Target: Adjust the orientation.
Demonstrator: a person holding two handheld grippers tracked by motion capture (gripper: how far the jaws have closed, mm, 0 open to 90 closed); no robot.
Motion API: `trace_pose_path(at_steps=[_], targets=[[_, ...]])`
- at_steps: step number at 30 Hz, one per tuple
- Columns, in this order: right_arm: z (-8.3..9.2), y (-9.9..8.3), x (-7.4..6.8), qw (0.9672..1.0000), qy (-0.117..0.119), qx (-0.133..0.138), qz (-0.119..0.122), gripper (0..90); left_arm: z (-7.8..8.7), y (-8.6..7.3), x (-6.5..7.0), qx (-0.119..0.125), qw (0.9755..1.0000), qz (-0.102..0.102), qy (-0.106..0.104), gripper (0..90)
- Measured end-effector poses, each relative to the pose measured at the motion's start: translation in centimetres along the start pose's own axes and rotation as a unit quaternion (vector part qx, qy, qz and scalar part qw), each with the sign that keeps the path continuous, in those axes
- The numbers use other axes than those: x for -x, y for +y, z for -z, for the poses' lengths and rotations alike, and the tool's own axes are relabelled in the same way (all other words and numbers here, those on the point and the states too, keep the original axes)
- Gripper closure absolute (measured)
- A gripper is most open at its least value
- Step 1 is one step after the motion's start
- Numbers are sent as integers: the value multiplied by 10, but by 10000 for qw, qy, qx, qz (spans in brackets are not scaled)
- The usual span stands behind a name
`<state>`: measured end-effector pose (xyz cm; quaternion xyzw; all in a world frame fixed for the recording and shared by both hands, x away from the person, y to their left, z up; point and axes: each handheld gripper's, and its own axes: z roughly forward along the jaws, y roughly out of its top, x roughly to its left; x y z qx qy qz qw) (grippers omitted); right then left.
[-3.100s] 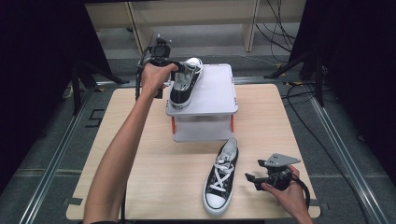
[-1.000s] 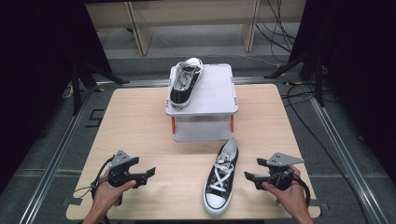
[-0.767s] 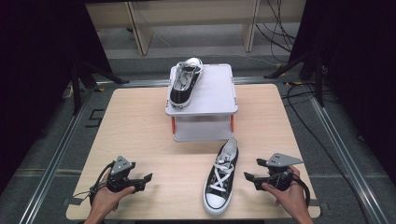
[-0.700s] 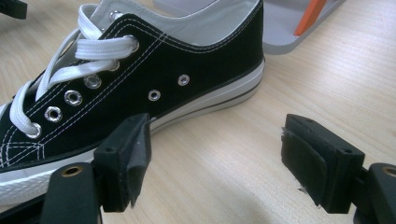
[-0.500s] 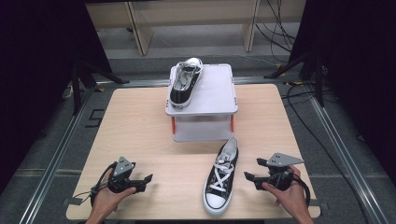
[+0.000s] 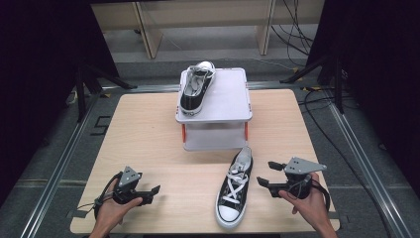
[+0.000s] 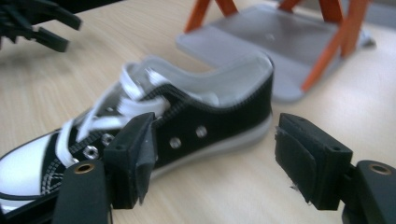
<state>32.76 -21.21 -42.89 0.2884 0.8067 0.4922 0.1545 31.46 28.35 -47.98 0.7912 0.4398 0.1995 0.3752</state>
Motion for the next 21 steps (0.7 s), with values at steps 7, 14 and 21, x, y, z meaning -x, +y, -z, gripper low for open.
trace_pose_path(at_steps=[7,14,21], targets=[[-23,15,-15,9936,800,-273,744,308,0,-1,0,-10,9999,96,-76,150],[-44,24,-9,9881,1226,-317,873,305,-1,-2,-2,-210,9998,-15,-74,150],[-63,27,-3,9824,1476,-609,971,452,-2,-3,-1,-253,9996,-27,-106,150]])
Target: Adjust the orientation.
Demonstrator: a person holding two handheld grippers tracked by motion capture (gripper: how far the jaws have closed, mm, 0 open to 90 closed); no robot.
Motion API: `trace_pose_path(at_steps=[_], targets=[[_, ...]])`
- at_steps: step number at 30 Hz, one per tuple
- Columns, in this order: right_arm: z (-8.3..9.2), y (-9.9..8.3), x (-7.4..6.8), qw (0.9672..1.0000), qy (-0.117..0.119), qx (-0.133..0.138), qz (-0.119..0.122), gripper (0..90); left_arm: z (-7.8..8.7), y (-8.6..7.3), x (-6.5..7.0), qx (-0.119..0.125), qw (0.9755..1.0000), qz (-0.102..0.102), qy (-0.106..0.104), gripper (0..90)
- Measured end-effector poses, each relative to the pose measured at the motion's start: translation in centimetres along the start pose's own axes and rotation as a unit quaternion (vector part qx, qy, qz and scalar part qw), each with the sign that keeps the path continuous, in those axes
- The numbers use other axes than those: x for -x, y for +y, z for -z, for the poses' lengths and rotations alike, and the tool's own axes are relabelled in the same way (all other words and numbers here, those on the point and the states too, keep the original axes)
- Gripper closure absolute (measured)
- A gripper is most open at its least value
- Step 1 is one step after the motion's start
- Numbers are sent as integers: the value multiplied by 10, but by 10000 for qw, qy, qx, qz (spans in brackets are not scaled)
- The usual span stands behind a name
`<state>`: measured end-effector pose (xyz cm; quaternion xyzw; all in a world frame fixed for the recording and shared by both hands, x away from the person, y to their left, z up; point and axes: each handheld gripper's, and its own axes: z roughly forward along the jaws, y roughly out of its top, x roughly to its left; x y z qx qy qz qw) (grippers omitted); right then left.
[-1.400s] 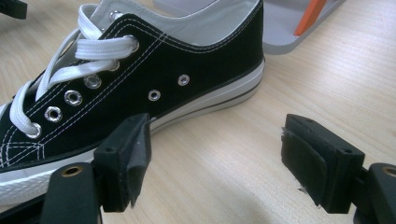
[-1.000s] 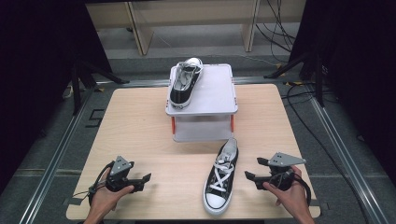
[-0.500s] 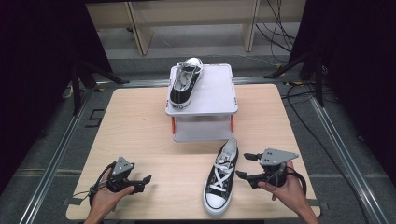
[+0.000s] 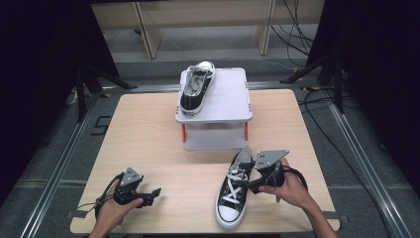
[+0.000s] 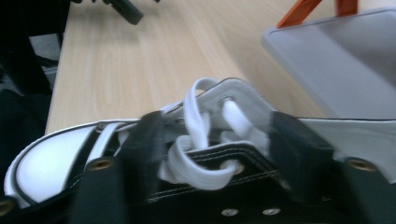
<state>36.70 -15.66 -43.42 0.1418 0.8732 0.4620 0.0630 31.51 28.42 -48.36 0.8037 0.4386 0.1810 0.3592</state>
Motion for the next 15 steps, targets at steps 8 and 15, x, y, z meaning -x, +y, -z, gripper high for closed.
trace_pose_path(at_steps=[8,15], targets=[[19,-13,-5,9996,170,95,207,868,0,0,1,-66,9999,-73,20,153],[24,-8,-34,9998,89,-74,136,890,0,0,0,-91,9999,-95,26,158]])
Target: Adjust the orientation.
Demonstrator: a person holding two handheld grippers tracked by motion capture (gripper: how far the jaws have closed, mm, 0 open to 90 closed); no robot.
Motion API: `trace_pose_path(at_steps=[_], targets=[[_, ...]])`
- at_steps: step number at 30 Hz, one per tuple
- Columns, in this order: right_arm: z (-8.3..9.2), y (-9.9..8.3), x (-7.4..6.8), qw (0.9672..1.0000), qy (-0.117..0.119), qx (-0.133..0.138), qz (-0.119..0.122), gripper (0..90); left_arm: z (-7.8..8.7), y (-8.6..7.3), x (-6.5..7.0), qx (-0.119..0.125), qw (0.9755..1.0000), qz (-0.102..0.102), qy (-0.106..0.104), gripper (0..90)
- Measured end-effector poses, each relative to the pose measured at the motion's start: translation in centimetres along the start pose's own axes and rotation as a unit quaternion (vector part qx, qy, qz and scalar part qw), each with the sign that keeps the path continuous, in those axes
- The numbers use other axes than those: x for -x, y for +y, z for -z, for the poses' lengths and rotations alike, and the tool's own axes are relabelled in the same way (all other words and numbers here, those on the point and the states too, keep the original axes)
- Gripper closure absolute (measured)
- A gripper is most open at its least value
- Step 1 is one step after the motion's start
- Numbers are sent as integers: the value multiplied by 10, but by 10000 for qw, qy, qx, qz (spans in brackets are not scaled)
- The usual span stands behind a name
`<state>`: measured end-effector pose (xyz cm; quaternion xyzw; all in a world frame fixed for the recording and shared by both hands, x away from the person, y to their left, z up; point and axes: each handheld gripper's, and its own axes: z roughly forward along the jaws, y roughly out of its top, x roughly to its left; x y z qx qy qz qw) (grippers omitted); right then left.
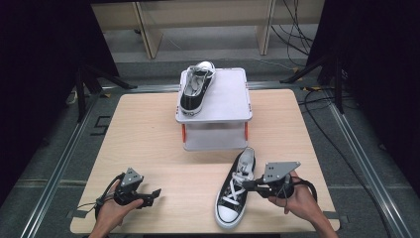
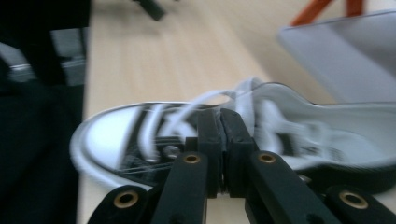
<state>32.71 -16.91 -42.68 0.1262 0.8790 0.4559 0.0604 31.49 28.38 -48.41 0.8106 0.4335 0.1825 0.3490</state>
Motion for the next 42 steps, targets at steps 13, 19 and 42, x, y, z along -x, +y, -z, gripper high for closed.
trace_pose_path(at_steps=[13,19,42], targets=[[2,6,-21,9987,-426,-272,-106,897,-1,0,0,-49,10000,-26,-34,159],[-3,11,-34,9976,-520,-427,-135,895,-1,0,1,-53,10000,-55,-23,159],[14,-19,17,9960,-704,-552,-23,717,-2,0,1,-104,9999,-48,-71,160]])
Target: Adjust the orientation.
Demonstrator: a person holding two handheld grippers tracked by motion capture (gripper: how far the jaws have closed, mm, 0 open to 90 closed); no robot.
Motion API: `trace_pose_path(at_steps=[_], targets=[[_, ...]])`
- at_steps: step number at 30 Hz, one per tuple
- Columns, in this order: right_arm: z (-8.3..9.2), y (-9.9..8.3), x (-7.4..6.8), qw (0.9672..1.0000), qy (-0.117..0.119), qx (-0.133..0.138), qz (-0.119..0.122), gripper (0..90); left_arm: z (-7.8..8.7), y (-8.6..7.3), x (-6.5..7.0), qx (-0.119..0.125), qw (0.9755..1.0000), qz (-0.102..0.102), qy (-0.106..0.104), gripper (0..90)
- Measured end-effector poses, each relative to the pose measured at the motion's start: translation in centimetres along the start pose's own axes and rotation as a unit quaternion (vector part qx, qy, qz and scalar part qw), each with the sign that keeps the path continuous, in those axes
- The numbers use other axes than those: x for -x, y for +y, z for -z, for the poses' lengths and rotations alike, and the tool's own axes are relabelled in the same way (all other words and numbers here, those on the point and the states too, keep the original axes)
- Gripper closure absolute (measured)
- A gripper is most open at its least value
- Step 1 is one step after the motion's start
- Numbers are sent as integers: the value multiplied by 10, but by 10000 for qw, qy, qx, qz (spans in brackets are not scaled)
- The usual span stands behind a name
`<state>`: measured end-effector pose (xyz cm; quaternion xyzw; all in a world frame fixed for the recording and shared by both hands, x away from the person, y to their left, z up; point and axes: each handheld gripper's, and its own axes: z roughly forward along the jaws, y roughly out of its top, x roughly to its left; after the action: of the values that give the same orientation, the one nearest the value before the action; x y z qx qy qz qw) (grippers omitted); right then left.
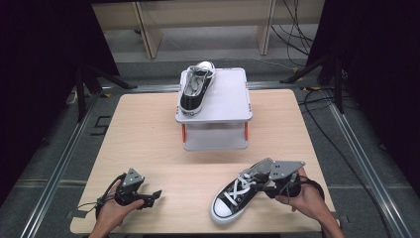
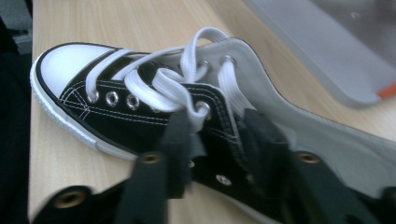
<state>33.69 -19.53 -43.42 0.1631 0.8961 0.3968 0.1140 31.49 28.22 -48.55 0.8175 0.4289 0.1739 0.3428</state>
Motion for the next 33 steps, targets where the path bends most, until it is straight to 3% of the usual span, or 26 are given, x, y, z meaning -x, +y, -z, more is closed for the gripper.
trace_pose_path(at_steps=[1,4,6,7,8,9,13,15,19,22,25,28,31,32,33], targets=[[4,0,-6,9998,-105,-147,44,817,-1,0,0,0,10000,34,-23,160],[11,-3,-15,9995,-15,-232,-227,868,-1,0,1,40,10000,25,-36,160],[15,-5,-25,9988,69,-144,-472,868,-1,0,1,22,10000,19,-45,160],[15,-5,-25,9988,69,-144,-472,868,-1,0,1,21,10000,38,-59,160],[18,-8,-33,9976,43,-77,-680,867,2,1,0,-128,9999,-88,-53,160],[19,-9,-36,9974,19,-65,-721,866,-1,0,1,5,10000,0,-33,160],[20,-2,-50,9965,29,-206,-809,776,-1,0,1,-26,10000,-39,-27,160],[23,0,-53,9967,-97,-216,-778,728,-1,-1,1,-16,10000,-18,-37,160],[39,4,-47,9959,-446,142,-780,619,1,-1,0,-68,9999,-111,-69,160],[48,2,-38,9937,-799,217,-750,611,-2,-1,1,-21,10000,-26,-35,160],[46,-3,-28,9926,-921,110,-779,569,-2,-1,2,-7,10000,27,-42,160],[40,-7,-21,9926,-868,-32,-853,503,-2,0,1,-21,10000,-25,-10,160],[26,-11,-15,9947,-597,-154,-828,417,-2,0,1,-70,10000,-24,-17,159],[26,-11,-15,9947,-597,-154,-828,417,-2,0,1,-70,10000,-24,-17,159],[20,-8,-13,9954,-426,-289,-809,447,-3,0,1,-60,10000,7,-33,159]])
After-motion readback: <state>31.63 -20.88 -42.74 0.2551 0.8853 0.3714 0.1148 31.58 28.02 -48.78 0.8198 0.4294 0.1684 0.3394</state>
